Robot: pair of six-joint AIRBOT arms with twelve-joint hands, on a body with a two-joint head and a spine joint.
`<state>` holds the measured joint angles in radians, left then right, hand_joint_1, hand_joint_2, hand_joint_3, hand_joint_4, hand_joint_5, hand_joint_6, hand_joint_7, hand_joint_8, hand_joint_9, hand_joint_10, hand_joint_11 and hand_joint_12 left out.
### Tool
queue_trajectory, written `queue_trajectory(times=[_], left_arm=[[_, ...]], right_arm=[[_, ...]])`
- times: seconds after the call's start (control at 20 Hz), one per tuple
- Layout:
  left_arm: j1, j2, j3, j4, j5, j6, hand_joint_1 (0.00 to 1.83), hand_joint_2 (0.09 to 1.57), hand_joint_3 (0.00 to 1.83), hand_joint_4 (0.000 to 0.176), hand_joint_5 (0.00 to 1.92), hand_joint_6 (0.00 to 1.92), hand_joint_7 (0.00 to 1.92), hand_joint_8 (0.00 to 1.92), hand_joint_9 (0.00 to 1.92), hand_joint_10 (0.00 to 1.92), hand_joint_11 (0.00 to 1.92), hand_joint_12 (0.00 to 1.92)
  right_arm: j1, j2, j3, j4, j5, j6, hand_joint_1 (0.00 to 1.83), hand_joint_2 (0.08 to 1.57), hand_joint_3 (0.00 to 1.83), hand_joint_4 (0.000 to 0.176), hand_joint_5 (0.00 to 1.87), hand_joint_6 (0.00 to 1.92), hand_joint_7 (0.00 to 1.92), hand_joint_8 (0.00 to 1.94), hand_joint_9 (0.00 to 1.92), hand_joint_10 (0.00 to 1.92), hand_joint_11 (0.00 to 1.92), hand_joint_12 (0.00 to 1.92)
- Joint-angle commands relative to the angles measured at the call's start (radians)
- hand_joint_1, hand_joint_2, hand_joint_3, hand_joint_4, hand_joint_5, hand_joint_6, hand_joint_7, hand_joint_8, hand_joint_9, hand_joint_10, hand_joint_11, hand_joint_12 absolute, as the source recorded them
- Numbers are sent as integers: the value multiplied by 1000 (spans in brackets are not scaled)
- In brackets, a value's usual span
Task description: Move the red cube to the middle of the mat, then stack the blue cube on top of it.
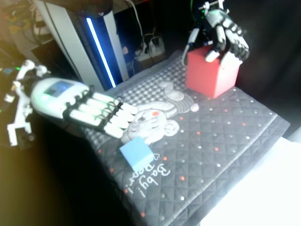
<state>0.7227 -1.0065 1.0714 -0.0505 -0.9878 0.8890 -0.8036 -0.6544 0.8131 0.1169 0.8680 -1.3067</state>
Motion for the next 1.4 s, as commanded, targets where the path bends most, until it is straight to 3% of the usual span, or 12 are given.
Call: queue_trajectory(times=[0.0,0.05,0.1,0.25,0.3,0.45,0.6,0.65,0.75,0.95,1.25,1.35], left_arm=[[-22,-16,8,12,-86,-16,1642,1251,33,65,118,1767,117,1611,467,1774,408,1919],[-36,-45,25,28,-60,-34,1614,1246,22,4,145,1712,132,1639,514,1735,418,1921],[-48,-72,43,42,-34,-55,1603,1252,16,0,148,1629,142,1619,516,1730,387,1921],[-64,-138,87,83,61,-106,1418,1143,0,26,132,1694,105,1724,260,1864,415,1921],[-65,-157,102,102,83,-132,1240,1130,0,67,162,1688,164,1580,235,1712,332,1921],[-65,-185,121,130,109,-167,890,1116,0,76,215,1196,165,1105,88,1277,12,1747],[-61,-178,112,135,101,-167,510,1086,0,112,115,310,38,65,1,94,0,1030],[-59,-174,107,135,93,-164,459,1015,0,152,29,78,7,12,0,18,0,205],[-57,-160,89,137,80,-140,454,933,0,175,0,2,0,0,0,0,0,7],[-11,-111,53,105,-36,-135,442,879,0,176,0,0,0,0,0,0,0,0],[183,56,-58,-140,-328,-16,425,933,0,155,0,0,0,0,0,0,0,0],[241,79,-79,-194,-398,-14,403,963,7,158,0,0,0,0,0,0,0,0]], right_arm=[[6,6,7,8,121,-2,567,1302,0,0,0,0,0,0,0,0,0,17],[6,5,8,8,121,-2,597,1297,0,0,0,0,0,0,0,0,0,3],[6,5,8,8,121,-2,611,1294,0,0,0,0,0,0,0,0,0,0],[4,4,9,15,121,-2,567,1295,0,0,0,0,0,0,0,0,7,3],[3,4,9,16,121,-2,530,1302,2,0,0,0,0,0,0,0,1,0],[0,4,9,24,121,-2,650,1431,30,0,0,0,0,0,0,0,0,0],[-2,3,9,28,123,-2,665,1511,21,0,0,0,0,0,0,0,9,7],[-3,3,9,30,123,-2,606,1509,15,0,0,0,0,0,0,0,2,6],[-3,3,9,31,125,-2,434,1497,5,0,0,0,0,0,0,0,7,14],[-3,3,9,33,128,4,384,1421,0,0,0,0,0,0,36,28,0,1022],[25,-44,112,-11,96,256,821,1258,0,0,0,0,0,0,37,47,0,461],[51,-82,157,-11,59,311,978,1199,0,0,0,0,7,2,116,136,0,1072]])
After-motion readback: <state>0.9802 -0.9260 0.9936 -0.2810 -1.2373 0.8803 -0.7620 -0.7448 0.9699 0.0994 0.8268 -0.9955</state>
